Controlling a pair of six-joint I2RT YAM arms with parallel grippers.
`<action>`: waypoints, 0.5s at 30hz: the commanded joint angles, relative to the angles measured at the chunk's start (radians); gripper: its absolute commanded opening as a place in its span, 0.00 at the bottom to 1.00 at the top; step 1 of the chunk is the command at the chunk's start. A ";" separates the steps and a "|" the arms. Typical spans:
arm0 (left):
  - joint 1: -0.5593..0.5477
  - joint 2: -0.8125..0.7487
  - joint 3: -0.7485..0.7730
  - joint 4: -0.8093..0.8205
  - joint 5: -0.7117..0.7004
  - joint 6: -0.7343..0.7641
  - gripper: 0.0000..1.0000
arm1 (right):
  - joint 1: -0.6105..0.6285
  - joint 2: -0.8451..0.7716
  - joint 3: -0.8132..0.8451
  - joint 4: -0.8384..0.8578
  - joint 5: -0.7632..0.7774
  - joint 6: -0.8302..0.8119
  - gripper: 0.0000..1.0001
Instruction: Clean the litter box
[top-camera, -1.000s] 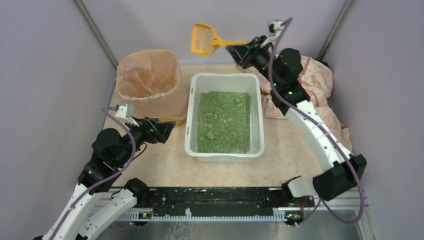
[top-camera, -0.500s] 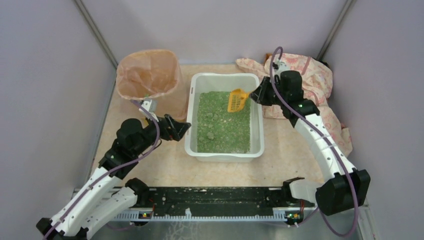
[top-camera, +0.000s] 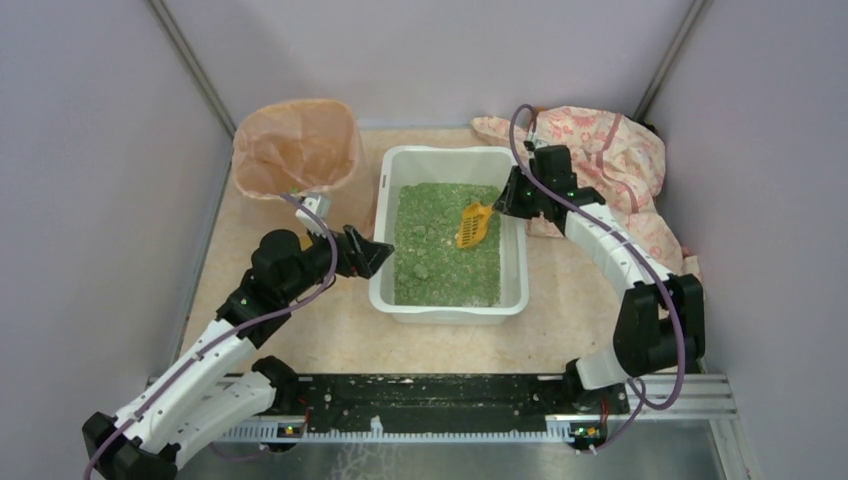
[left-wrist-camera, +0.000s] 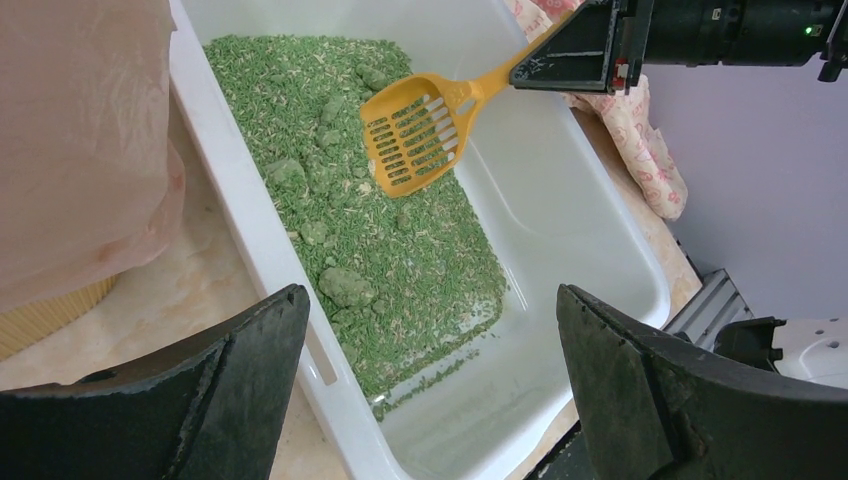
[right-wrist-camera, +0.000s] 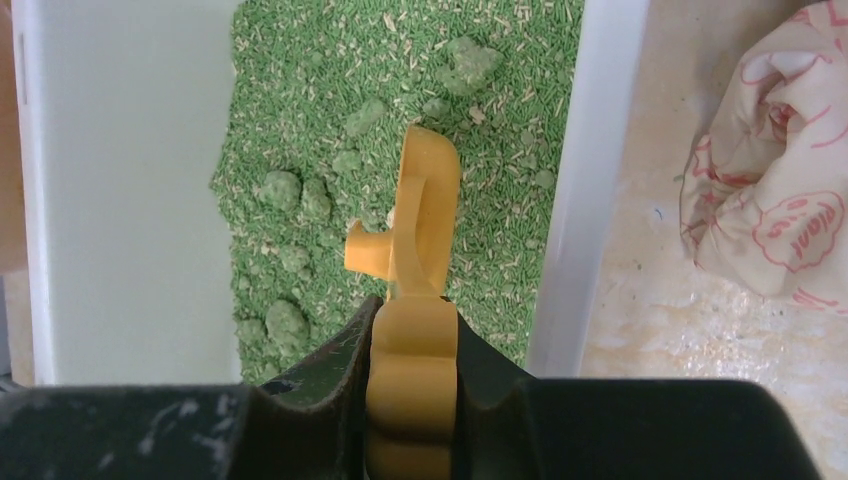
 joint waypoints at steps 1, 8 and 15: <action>-0.005 0.023 -0.002 0.063 0.013 0.017 0.99 | 0.001 0.046 0.053 0.098 0.049 0.009 0.00; -0.003 0.063 0.011 0.077 0.016 0.037 0.99 | -0.007 0.073 0.071 0.170 0.104 0.055 0.00; -0.004 0.070 0.002 0.077 0.020 0.035 0.99 | -0.018 0.205 0.063 0.244 0.013 0.092 0.00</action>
